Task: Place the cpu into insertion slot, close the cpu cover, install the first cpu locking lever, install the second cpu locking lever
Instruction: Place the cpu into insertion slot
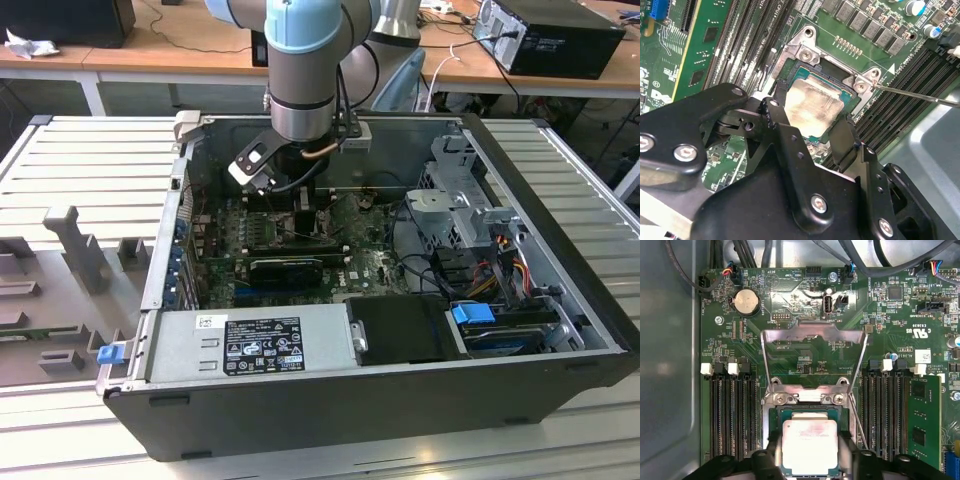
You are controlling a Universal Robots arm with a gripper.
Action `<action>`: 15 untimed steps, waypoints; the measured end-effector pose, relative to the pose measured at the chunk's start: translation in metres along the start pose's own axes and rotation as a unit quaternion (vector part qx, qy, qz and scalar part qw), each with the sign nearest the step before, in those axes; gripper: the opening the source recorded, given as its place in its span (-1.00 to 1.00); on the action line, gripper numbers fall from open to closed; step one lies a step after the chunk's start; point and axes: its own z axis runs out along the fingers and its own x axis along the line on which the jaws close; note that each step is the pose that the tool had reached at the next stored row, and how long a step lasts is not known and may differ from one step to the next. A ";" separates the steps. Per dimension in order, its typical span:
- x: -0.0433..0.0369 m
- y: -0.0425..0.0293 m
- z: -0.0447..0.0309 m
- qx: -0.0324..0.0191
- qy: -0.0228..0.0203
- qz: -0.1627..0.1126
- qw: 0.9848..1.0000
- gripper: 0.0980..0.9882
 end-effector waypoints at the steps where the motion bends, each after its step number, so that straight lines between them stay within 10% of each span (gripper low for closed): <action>1: 0.0000 0.0000 0.0000 0.000 0.000 0.000 1.000 0.15; 9: 0.0001 0.0003 -0.0084 0.000 0.000 0.000 1.000 0.15; 12: 0.0002 0.0004 -0.0114 0.000 0.000 0.000 1.000 -0.18; 15: 0.0002 0.0005 -0.0151 0.000 0.000 0.000 1.000 -0.98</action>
